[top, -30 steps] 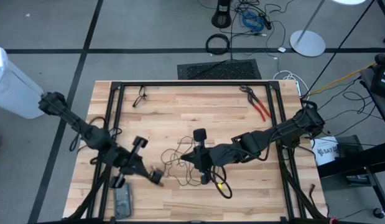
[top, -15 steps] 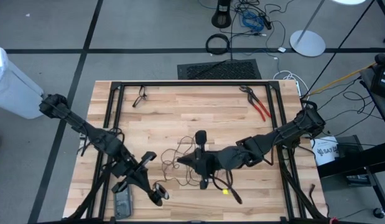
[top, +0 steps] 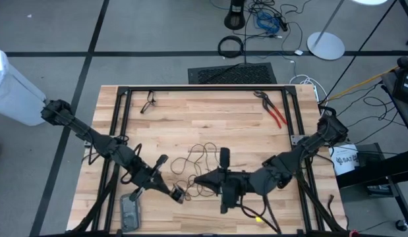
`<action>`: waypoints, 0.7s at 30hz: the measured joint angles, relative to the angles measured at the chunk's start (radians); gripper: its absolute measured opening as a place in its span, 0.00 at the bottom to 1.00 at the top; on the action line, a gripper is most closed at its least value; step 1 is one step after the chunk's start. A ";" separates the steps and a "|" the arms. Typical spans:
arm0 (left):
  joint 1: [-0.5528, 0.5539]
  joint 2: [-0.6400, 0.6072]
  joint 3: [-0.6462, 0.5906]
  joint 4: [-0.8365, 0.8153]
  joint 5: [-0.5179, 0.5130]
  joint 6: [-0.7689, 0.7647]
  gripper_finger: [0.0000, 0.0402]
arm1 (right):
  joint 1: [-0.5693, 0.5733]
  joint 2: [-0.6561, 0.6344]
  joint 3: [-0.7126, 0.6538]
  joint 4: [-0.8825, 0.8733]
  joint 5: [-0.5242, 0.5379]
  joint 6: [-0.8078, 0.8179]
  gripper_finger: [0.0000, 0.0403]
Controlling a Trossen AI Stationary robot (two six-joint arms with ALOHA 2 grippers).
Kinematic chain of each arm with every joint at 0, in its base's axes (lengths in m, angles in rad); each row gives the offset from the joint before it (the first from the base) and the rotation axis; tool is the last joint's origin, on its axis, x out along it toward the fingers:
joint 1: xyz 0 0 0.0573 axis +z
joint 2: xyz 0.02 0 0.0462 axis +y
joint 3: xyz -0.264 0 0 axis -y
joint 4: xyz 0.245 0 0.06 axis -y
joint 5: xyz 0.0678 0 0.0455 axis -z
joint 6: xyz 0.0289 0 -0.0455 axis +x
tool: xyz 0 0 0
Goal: Coil cords
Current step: Uncoil the black cable wire from the spool
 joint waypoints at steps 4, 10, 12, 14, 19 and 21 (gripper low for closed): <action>0.001 -0.025 0.000 -0.047 -0.045 0.000 0.00 | 0.043 -0.012 0.019 -0.009 0.060 -0.030 0.00; -0.003 -0.093 0.000 -0.041 -0.050 0.000 0.00 | 0.096 -0.041 0.019 -0.066 0.085 -0.036 0.00; -0.008 -0.116 0.000 -0.020 -0.050 0.000 0.00 | 0.105 -0.047 0.019 -0.091 0.087 -0.031 0.00; -0.019 -0.142 0.000 0.002 -0.050 -0.002 0.00 | 0.105 -0.050 0.019 -0.127 0.087 -0.014 0.00; -0.060 -0.194 0.000 0.042 -0.050 -0.001 0.00 | 0.083 -0.050 0.020 -0.269 0.072 0.050 0.00; -0.076 -0.209 0.000 0.063 -0.045 0.001 0.00 | 0.063 -0.050 0.019 -0.330 0.072 0.100 0.00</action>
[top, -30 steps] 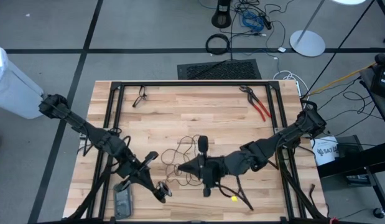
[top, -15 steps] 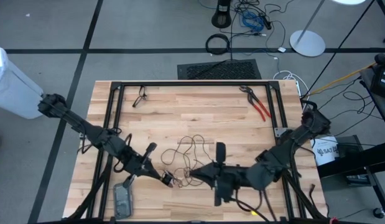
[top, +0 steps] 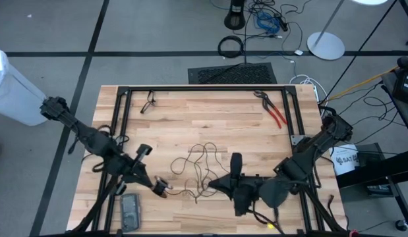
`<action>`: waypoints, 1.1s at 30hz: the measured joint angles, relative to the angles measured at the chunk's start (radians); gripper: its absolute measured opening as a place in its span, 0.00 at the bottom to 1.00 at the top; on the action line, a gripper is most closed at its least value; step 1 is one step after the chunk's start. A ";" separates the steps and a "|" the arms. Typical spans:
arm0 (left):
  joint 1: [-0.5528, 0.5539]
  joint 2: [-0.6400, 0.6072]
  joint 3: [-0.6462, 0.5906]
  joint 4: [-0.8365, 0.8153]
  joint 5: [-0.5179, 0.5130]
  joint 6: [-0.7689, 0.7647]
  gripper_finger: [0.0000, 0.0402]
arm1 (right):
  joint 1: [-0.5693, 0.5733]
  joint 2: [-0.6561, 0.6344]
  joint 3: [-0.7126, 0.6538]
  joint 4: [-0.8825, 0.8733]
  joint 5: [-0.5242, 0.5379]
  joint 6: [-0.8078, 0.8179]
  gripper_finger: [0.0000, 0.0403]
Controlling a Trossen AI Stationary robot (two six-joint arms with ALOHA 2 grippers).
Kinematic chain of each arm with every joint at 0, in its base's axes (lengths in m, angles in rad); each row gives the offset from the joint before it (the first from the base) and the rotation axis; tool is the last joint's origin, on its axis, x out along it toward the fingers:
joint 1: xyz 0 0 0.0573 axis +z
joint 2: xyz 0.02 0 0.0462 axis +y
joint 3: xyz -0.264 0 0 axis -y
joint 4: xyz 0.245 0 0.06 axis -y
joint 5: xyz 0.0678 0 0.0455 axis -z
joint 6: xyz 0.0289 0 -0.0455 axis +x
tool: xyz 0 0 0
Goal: Coil cords
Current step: Uncoil the black cable wire from the spool
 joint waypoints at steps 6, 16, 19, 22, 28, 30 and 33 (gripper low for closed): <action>-0.038 -0.018 0.000 0.045 0.009 0.006 0.00 | -0.087 0.000 0.000 -0.094 -0.192 0.161 0.00; -0.060 0.023 0.000 0.071 0.242 0.054 0.00 | -0.228 0.093 0.000 -0.092 -0.498 0.269 0.00; -0.060 0.046 0.000 0.073 0.306 0.054 0.00 | -0.264 0.118 0.000 -0.093 -0.496 0.267 0.00; -0.059 0.070 0.000 0.082 0.332 0.057 0.00 | -0.301 0.128 0.000 -0.090 -0.490 0.269 0.00; -0.059 0.120 0.000 0.108 0.333 0.060 0.00 | -0.356 0.128 0.000 -0.088 -0.483 0.332 0.00; -0.058 0.136 0.000 0.128 0.333 0.060 0.00 | -0.367 0.128 0.000 -0.089 -0.476 0.348 0.00; -0.058 0.148 0.000 0.137 0.334 0.059 0.00 | -0.374 0.128 0.000 -0.116 -0.411 0.354 0.00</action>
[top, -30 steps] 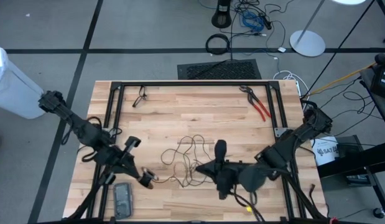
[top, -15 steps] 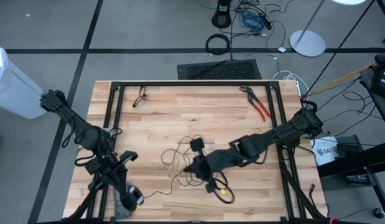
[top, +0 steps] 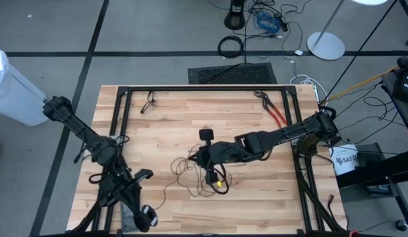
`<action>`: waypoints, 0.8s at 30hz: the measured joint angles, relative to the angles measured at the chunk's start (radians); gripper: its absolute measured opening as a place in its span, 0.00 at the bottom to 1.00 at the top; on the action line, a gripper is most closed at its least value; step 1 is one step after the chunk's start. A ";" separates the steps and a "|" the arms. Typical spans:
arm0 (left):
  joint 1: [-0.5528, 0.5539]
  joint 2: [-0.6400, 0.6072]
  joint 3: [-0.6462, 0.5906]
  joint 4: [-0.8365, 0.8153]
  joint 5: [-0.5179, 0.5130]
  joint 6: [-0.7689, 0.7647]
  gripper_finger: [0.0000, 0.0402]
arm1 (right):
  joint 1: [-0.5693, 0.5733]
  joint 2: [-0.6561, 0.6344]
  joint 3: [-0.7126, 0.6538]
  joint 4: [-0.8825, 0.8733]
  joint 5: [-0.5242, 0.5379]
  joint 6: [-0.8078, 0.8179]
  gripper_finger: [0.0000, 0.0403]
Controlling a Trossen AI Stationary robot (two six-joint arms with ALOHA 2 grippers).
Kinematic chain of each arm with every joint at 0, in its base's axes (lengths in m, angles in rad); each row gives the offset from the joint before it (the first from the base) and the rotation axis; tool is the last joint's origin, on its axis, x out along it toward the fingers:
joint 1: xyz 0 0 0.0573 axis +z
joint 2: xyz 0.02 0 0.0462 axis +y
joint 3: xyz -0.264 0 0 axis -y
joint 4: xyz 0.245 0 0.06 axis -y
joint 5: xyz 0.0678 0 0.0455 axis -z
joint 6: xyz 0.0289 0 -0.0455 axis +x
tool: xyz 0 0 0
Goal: Coil cords
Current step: Uncoil the black cable wire from the spool
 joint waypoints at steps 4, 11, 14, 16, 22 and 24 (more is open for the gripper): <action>0.000 0.001 0.000 0.038 0.000 -0.001 0.00 | -0.008 0.000 0.000 -0.075 0.071 0.001 0.00; 0.006 0.006 0.000 0.061 0.000 -0.002 0.00 | -0.035 0.000 0.000 -0.099 0.084 0.044 0.00; 0.022 0.026 0.000 0.048 0.002 -0.008 0.00 | -0.037 0.000 0.000 -0.037 0.087 0.045 0.00; 0.039 0.042 0.000 0.029 0.003 -0.010 0.00 | -0.037 0.000 0.000 0.017 0.087 0.045 0.00; 0.099 0.090 0.000 -0.008 0.002 -0.087 0.00 | -0.009 -0.042 0.000 0.073 0.131 0.047 0.00; 0.119 0.092 0.000 -0.026 0.002 -0.112 0.00 | 0.013 -0.065 0.000 0.073 0.132 0.047 0.00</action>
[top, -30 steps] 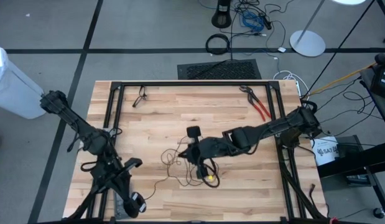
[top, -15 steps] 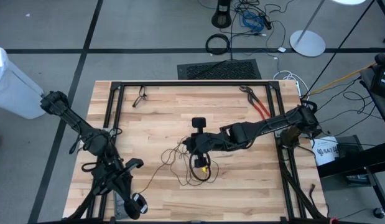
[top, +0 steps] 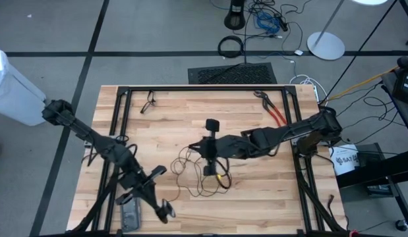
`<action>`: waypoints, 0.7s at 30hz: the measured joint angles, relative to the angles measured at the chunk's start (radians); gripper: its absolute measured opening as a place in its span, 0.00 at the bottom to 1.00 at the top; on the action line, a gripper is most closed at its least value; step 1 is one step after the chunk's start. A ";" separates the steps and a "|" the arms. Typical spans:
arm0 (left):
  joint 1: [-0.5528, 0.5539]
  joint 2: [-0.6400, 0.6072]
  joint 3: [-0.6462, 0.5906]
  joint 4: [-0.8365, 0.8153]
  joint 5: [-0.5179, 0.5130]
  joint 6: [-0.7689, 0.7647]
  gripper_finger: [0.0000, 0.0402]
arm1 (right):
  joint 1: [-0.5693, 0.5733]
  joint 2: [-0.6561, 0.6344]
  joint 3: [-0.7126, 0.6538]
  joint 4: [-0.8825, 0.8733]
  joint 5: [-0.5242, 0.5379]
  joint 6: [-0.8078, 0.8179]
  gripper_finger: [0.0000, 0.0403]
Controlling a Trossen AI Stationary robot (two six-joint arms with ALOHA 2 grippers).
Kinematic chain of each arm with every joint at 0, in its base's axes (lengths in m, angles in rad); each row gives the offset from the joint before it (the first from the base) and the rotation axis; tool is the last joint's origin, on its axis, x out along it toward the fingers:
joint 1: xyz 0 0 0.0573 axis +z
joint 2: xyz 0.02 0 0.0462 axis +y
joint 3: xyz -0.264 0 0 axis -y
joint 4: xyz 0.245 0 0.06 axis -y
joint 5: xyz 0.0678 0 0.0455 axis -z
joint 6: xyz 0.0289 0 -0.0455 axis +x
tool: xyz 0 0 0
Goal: Coil cords
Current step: Uncoil the black cable wire from the spool
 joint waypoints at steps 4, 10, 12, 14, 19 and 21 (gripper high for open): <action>0.031 0.000 0.000 -0.093 -0.012 -0.013 0.00 | 0.054 -0.049 0.000 -0.001 -0.001 -0.001 0.00; 0.068 0.000 0.000 -0.200 -0.027 -0.082 0.00 | 0.149 -0.134 0.000 0.008 0.007 -0.002 0.00; 0.073 0.000 0.000 -0.219 -0.037 -0.085 0.00 | 0.185 -0.156 0.000 0.007 0.019 -0.002 0.00; 0.077 0.000 0.000 -0.240 -0.047 -0.108 0.00 | 0.222 -0.170 0.000 0.008 0.065 -0.008 0.00; 0.090 0.000 0.000 -0.314 -0.090 -0.135 0.00 | 0.311 -0.194 0.000 0.007 0.152 -0.048 0.00; 0.093 0.000 0.000 -0.339 -0.125 -0.135 0.00 | 0.339 -0.203 0.000 0.017 0.160 -0.059 0.00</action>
